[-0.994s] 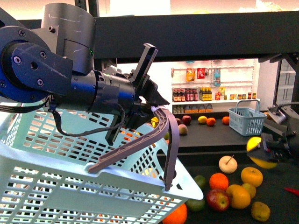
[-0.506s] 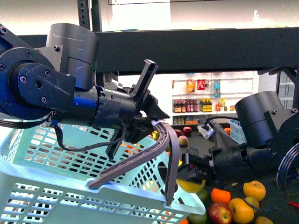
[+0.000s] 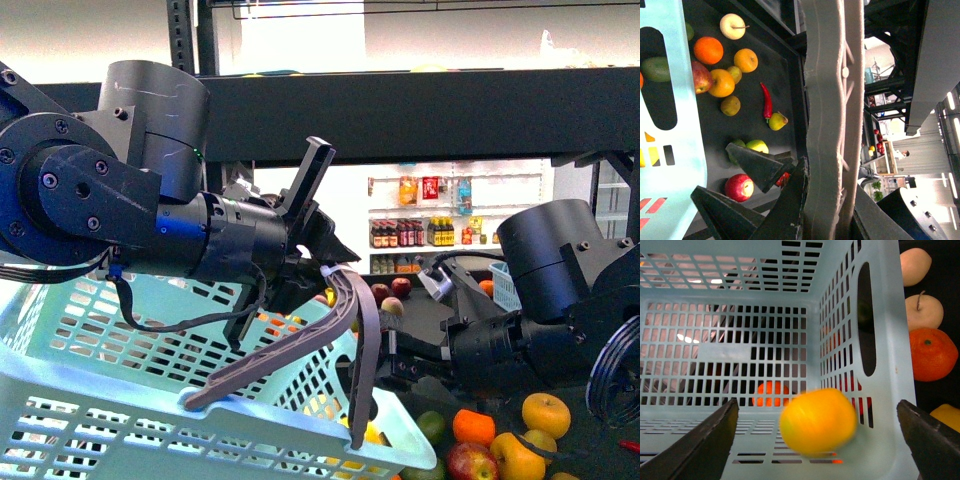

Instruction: Pick lemon from shelf

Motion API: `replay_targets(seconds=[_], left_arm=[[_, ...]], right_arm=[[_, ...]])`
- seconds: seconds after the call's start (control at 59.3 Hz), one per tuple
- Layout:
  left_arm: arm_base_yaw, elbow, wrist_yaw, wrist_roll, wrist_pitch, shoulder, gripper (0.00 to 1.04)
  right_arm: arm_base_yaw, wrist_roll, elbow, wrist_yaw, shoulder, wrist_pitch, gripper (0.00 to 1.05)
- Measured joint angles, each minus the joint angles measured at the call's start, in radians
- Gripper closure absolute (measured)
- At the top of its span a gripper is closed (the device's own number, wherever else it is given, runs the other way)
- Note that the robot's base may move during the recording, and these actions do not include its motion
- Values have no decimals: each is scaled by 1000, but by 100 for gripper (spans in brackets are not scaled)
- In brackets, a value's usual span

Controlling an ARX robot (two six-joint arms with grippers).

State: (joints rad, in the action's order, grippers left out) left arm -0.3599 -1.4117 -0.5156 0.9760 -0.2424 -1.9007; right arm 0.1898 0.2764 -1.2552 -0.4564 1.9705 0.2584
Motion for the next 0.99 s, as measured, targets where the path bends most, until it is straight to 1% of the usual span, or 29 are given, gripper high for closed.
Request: replay_targets(seconds=[0.169,0.287,0.388,0.472,0.556,0.657,0.758,0.994], left_arm=[[0,0,3,2,0,0,94],[0,0,3,0,0,0,94],[0,0,3,2,0,0,94],[0,0,-1,2,0,0,94],[0,0,0,2,0,0,94],[0,0,-1,2,0,0,94],[0,0,0,2,0,0,94],[0,0,0,1,0,0,94]], right_arm=[[-40,16,-6,6,-12,16,2],[-110,-14,13,44,-35,82,2],[-201,-113,45,134,-40,117,2],[-247,-190,74,190,-10,138,2],[-274,-229,106,183,43,157,2],[-279,-271,129,198,134,182,2],[-273,-277,138,193,219,217,2],[-200,-281,81,187,407,269,2]])
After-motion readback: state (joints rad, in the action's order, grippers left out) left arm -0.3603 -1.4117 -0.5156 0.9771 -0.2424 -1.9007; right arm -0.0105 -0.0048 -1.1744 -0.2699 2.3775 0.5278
